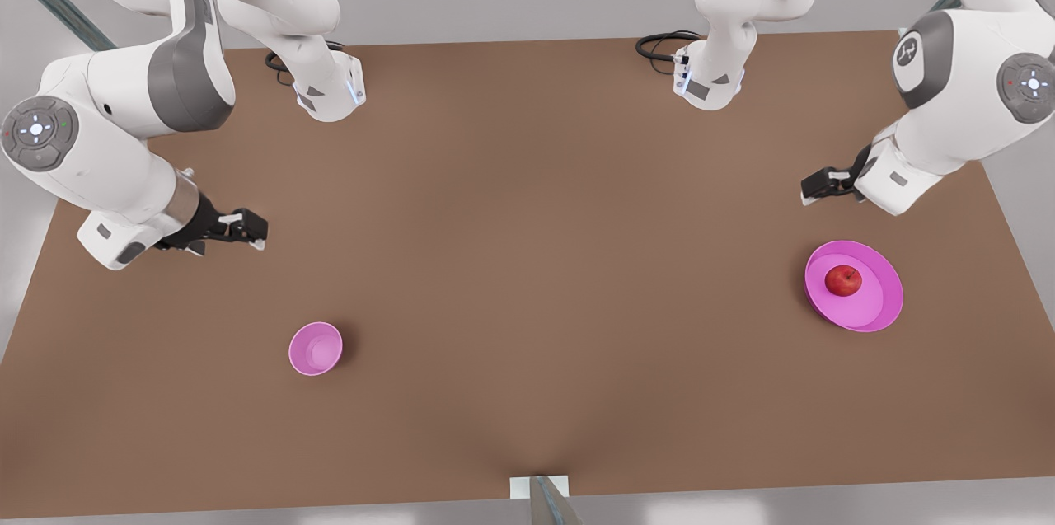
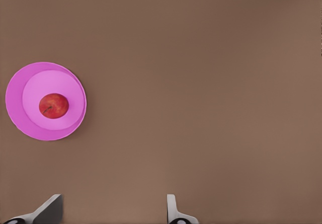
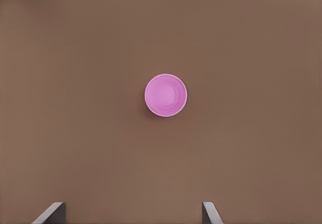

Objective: Use the left arm to pick up the apple from the plate, transfer it to the gripper of the right arm, and then use the right arm to place it into the bowl

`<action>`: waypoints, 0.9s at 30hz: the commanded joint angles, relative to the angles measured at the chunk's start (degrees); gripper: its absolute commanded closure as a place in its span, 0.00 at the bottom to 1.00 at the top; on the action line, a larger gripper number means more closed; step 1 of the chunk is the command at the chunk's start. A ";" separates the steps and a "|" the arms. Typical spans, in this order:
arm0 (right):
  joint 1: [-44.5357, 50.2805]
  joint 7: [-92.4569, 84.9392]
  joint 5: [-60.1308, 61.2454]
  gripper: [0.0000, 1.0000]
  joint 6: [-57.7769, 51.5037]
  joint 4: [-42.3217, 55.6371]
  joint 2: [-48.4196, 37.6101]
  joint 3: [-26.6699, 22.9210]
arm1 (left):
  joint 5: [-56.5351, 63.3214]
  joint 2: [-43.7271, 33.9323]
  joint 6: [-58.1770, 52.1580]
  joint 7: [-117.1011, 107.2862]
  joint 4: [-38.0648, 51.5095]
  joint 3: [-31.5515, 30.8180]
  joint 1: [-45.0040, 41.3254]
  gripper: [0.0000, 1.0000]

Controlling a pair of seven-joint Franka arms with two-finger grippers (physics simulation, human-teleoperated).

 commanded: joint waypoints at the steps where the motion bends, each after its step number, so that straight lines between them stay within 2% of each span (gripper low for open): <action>1: 0.00 4.22 -0.02 0.00 1.28 0.03 -0.07 0.03 | 0.77 -0.11 3.05 8.90 -0.13 -0.21 -0.20 0.00; 3: 0.00 4.22 -0.02 0.00 1.27 0.03 -0.07 0.03 | 0.60 -0.20 10.85 -1.95 -4.07 -0.21 -0.38 0.00; 7: 0.00 4.22 -0.02 0.00 1.27 0.03 -0.07 0.03 | 3.39 -0.38 36.78 -47.13 -20.68 -0.12 -0.11 0.00; 10: 0.00 4.22 -0.02 0.00 1.36 0.03 -0.07 0.03 | 4.99 2.52 54.20 -61.15 -30.98 3.12 1.64 0.00; 12: 0.00 4.22 -0.11 0.00 1.36 0.03 -0.07 0.03 | 4.99 5.25 58.07 -61.15 -33.17 4.36 3.58 0.00; 27: -0.09 3.25 -0.02 0.00 1.36 -0.06 -0.07 -0.06 | 5.17 12.80 65.89 -65.98 -41.26 10.25 5.34 0.00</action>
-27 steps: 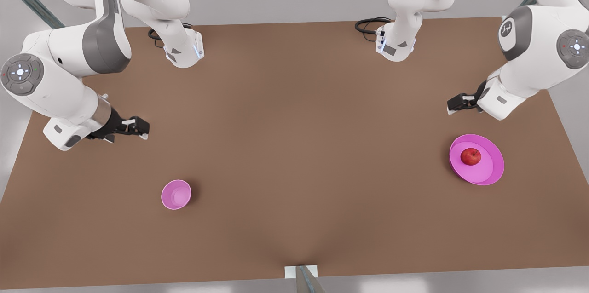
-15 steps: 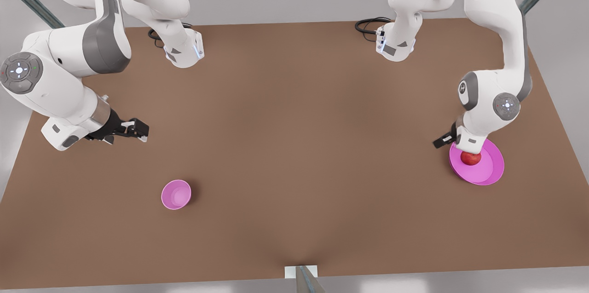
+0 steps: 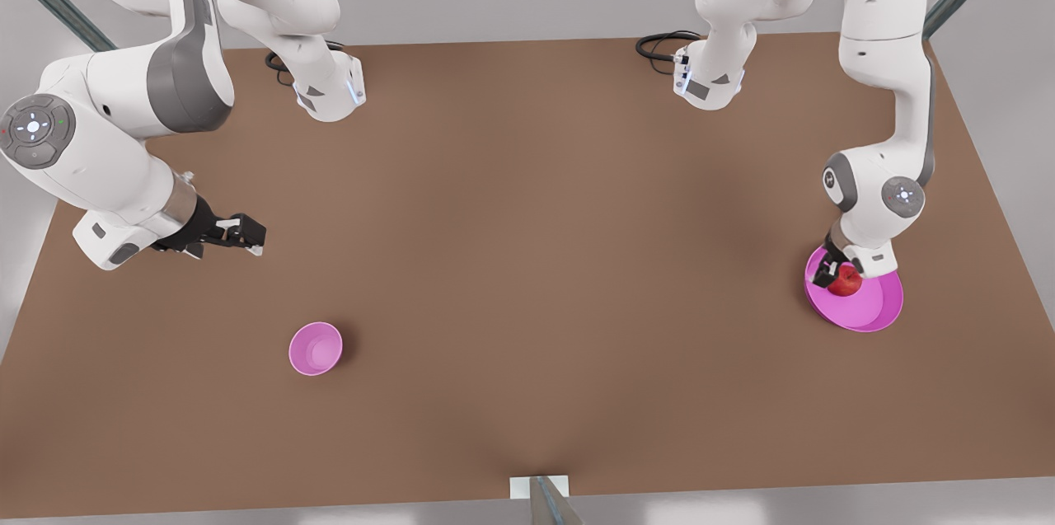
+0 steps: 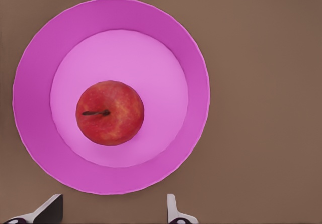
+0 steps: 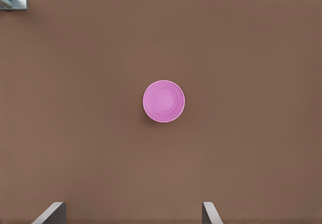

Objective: Use the left arm to pick up the apple from the plate, transfer it to the gripper of the right arm, and then use the right arm to place it into the bowl

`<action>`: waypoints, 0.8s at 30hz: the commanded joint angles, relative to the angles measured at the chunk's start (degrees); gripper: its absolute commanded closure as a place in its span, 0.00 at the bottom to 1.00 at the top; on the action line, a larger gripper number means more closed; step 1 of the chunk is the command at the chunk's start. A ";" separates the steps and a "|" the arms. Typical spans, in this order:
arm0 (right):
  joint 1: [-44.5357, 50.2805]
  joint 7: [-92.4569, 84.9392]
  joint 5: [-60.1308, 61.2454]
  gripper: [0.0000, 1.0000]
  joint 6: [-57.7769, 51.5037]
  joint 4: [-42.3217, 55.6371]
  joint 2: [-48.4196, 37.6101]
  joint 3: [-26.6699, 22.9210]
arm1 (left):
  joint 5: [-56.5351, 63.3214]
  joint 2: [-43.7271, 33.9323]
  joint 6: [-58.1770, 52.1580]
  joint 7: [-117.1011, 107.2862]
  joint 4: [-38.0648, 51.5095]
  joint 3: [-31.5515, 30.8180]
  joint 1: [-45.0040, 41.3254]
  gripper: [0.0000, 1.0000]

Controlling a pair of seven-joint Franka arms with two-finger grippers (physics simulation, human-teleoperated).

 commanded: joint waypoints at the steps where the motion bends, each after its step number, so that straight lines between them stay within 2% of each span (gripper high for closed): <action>1: 0.00 0.42 0.03 0.00 0.02 0.03 -0.07 0.03 | 0.43 0.35 3.76 -19.58 -0.21 0.35 0.07 0.00; 11: -0.09 0.42 0.03 0.00 0.02 0.03 -0.07 -0.06 | 0.69 2.81 3.58 -6.48 -0.12 1.23 2.01 0.00; 24: -0.09 0.33 0.03 0.00 0.02 0.03 -0.07 -0.06 | 2.10 5.88 3.67 -4.55 2.87 1.32 3.24 0.00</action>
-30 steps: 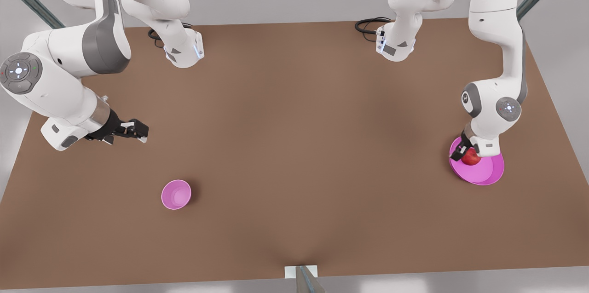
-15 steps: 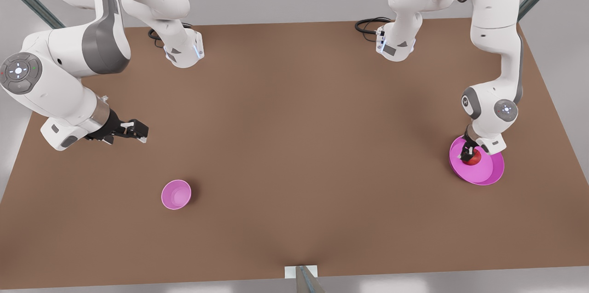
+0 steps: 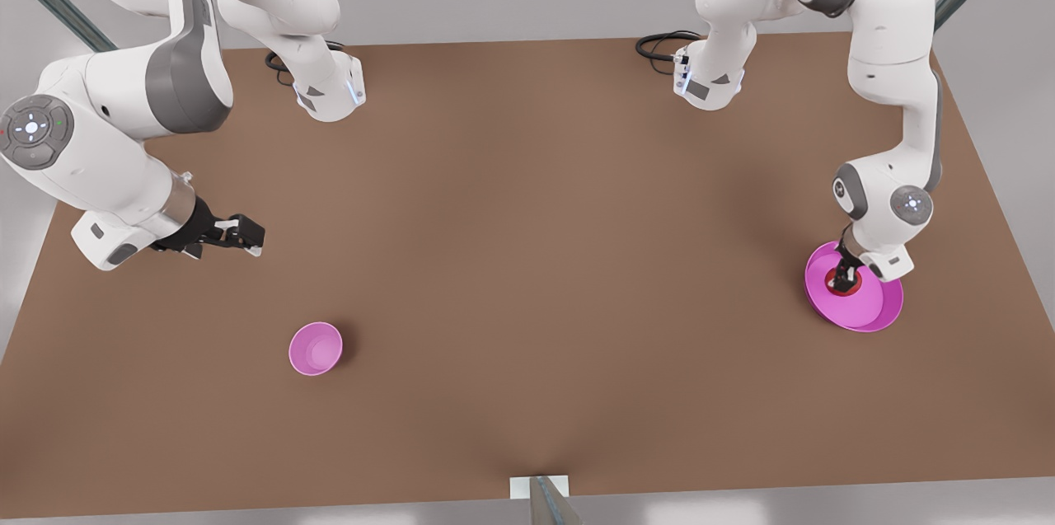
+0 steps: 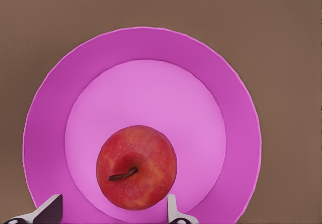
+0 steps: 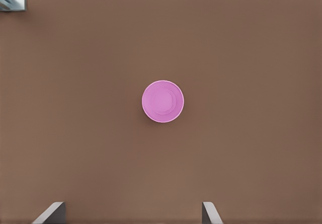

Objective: Use the left arm to pick up the apple from the plate, transfer it to the gripper of the right arm, and then use the right arm to place it into the bowl

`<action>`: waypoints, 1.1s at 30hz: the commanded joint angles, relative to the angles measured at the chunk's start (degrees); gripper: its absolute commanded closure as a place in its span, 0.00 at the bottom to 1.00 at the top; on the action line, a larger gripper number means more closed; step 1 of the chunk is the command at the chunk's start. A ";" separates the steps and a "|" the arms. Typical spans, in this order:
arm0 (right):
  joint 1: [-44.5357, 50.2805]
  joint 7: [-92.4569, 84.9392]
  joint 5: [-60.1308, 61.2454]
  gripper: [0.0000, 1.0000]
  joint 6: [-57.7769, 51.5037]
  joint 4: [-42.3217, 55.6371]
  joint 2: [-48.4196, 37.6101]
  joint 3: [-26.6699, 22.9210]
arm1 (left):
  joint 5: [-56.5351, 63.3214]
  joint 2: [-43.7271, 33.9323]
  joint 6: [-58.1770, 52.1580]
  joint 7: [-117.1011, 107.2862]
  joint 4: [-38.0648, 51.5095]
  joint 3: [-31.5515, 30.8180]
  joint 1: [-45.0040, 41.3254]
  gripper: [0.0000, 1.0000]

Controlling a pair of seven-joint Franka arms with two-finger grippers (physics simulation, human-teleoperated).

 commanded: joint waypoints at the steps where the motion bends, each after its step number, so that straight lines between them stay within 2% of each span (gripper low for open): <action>1: 0.00 0.11 0.03 0.00 -0.01 0.03 0.05 0.03 | 0.13 0.50 0.03 0.31 0.57 0.01 0.33 0.00; 25: 0.00 -1.12 0.12 0.00 -0.19 -0.15 -0.12 0.03 | 0.13 6.30 0.91 1.37 4.97 -0.08 1.48 0.01; 26: 0.00 -1.12 0.12 0.00 -0.19 -0.06 -0.12 0.03 | 0.13 6.30 0.91 1.37 5.05 -0.08 1.48 0.02; 29: -0.35 -1.12 1.35 0.00 -0.19 -0.06 -0.12 -0.06 | 0.13 6.21 0.91 1.37 5.05 -0.08 1.39 0.17; 33: -0.44 -1.12 1.44 0.00 -0.19 -0.15 -0.12 -0.15 | 0.13 5.77 0.82 2.15 5.05 -0.25 1.21 0.24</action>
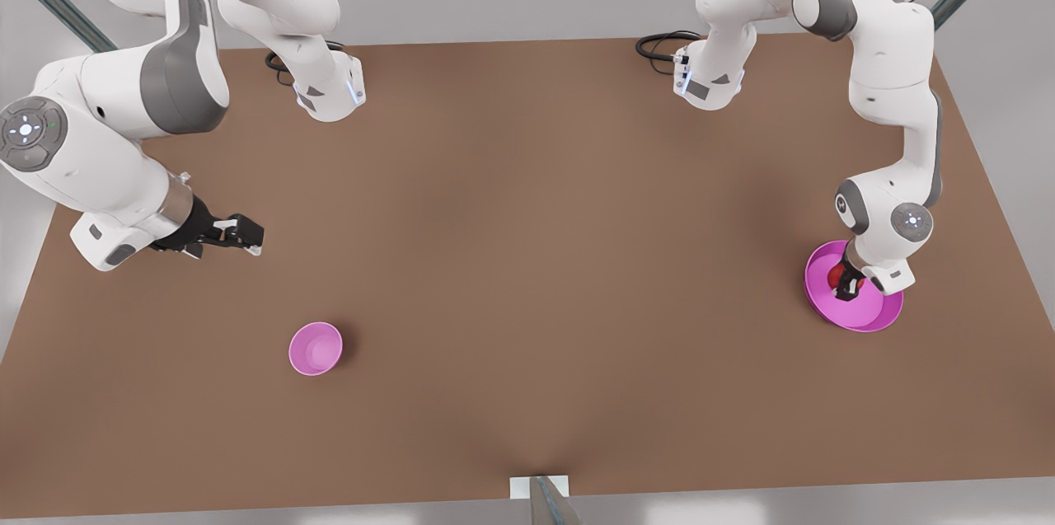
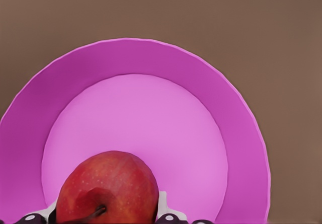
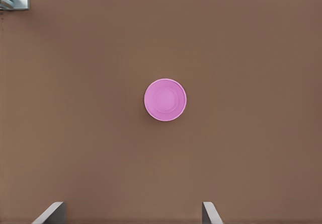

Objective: Use the left arm to pick up the apple from the plate, transfer it to the gripper of the right arm, and then use the right arm to place it into the bowl

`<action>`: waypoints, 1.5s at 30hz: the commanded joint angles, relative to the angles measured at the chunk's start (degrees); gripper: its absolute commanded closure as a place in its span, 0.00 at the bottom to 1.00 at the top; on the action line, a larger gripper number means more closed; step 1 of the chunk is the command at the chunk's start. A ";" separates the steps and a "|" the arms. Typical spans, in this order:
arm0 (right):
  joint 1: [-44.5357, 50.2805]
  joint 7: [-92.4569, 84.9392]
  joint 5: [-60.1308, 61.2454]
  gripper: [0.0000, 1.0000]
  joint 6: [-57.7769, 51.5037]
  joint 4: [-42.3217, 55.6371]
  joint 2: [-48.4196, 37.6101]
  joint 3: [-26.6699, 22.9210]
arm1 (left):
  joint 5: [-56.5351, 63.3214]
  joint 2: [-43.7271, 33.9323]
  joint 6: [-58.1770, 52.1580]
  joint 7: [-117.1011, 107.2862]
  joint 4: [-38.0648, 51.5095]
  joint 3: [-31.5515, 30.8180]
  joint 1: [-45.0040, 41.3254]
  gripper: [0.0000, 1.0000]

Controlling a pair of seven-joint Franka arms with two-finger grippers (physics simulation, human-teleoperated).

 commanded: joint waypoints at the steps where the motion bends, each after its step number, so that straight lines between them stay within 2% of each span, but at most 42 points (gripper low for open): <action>1: -0.03 -0.64 0.30 0.00 -0.03 0.02 -0.07 0.00 | -0.10 -0.52 -0.04 3.00 0.24 -0.01 -0.02 0.25; 3: -0.03 -0.73 0.30 0.00 -0.03 0.02 -0.07 -0.09 | -0.10 -3.24 -0.39 9.59 1.29 -0.01 -0.38 0.25; 5: -0.03 -0.73 0.21 0.00 -0.03 0.02 -0.07 -0.09 | -0.10 -3.60 -0.30 15.92 3.05 -0.10 -0.38 0.28; 12: 0.06 0.06 0.21 0.00 -0.03 -0.33 0.10 -0.18 | -0.18 -5.88 -0.21 31.21 7.27 -2.12 -3.01 0.29; 17: 0.14 -0.11 0.21 0.00 -0.12 -0.33 -0.07 0.26 | -0.71 -5.79 -0.12 40.18 12.99 -20.31 -2.84 0.29; 20: 0.23 -0.38 1.35 0.00 -0.12 -0.24 -0.07 0.44 | -2.72 -4.04 -1.09 52.47 13.16 -26.46 -2.31 0.29; 22: 0.14 -0.11 6.71 0.00 0.06 -0.24 0.45 0.35 | -18.02 -3.95 -1.79 76.38 13.16 -31.21 -1.96 0.29; 24: -0.21 -0.64 10.58 0.00 0.85 -0.16 1.42 0.26 | -21.01 -3.95 -4.16 85.53 15.18 -38.06 -1.87 0.29; 25: -0.21 -0.73 11.99 0.00 2.51 0.37 2.91 0.26 | -23.90 -3.86 -7.06 89.04 17.73 -39.29 -2.31 0.29; 28: 0.50 -3.44 19.19 0.00 7.53 0.37 6.17 0.44 | -38.85 -0.52 -7.51 109.69 21.69 -45.62 -2.93 0.29; 32: 0.23 -10.21 26.84 0.00 9.72 0.37 8.36 0.35 | -56.08 2.99 -7.68 138.44 25.38 -48.52 -4.86 0.29; 34: -0.38 -14.52 36.14 0.00 9.64 0.11 11.17 -0.18 | -56.96 5.97 -8.30 142.91 29.59 -48.79 -7.23 0.29; 40: -5.04 -32.44 44.93 0.00 9.02 -4.01 15.04 0.09 | -58.37 16.08 -7.42 173.50 38.29 -49.40 -15.66 0.29; 43: -4.52 -38.25 50.22 0.00 10.42 -7.98 15.57 0.35 | -58.37 17.58 -3.82 179.84 38.82 -49.32 -18.39 0.29; 45: -3.99 -40.45 50.75 0.00 16.75 -10.96 15.40 3.07 | -58.72 18.55 -1.18 183.88 38.82 -49.41 -19.54 0.29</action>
